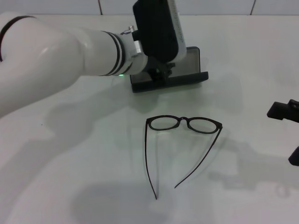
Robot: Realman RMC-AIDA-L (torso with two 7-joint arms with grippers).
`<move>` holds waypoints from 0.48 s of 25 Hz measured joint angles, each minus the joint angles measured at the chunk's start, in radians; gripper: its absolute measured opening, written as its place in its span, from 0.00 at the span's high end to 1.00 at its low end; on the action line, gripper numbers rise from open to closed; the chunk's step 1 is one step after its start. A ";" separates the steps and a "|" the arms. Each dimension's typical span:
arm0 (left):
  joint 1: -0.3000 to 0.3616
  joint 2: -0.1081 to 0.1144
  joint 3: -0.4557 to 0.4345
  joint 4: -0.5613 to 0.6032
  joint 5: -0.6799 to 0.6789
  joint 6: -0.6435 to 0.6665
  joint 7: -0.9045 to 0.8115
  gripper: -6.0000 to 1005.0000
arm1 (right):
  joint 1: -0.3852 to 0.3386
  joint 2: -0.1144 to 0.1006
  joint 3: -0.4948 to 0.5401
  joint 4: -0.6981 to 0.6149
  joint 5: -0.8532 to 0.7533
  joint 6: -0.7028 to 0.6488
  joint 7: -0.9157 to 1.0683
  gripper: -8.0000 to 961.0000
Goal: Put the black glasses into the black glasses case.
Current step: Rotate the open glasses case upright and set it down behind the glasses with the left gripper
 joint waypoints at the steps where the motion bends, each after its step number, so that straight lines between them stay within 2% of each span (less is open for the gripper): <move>1: -0.003 0.000 -0.003 -0.008 -0.004 -0.002 -0.006 0.74 | 0.000 0.001 0.000 0.000 0.000 0.004 0.000 0.11; 9: -0.032 0.002 -0.001 -0.054 -0.014 0.015 -0.013 0.83 | -0.002 0.004 0.000 -0.007 -0.001 0.027 0.000 0.11; 12: -0.060 -0.001 0.001 -0.106 -0.023 0.015 -0.015 0.91 | -0.002 0.006 0.000 -0.008 -0.001 0.033 0.000 0.11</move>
